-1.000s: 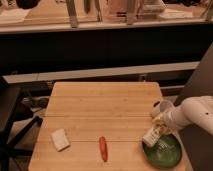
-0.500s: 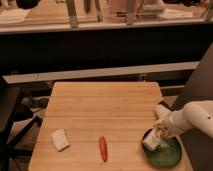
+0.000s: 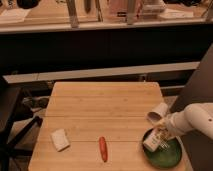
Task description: Place the bottle in the ceramic bowl
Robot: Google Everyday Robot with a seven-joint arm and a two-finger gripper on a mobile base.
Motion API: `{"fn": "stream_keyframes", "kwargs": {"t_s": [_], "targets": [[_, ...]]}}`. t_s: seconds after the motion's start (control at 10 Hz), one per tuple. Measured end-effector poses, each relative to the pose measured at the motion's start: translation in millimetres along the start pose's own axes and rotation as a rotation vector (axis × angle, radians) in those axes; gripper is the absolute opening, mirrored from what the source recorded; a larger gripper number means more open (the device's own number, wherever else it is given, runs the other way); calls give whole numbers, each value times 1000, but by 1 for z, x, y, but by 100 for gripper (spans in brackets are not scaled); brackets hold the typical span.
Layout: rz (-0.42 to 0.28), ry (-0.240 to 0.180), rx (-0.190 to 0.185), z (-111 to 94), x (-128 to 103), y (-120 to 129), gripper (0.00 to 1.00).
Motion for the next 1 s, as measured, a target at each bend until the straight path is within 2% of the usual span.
{"fn": "stream_keyframes", "kwargs": {"t_s": [0.1,0.3,1.0], "targets": [[1,0,0,0,0,1,29],[4,-2,1,0,-1,1,39],[3,3,2,0,-3,3,38]]}}
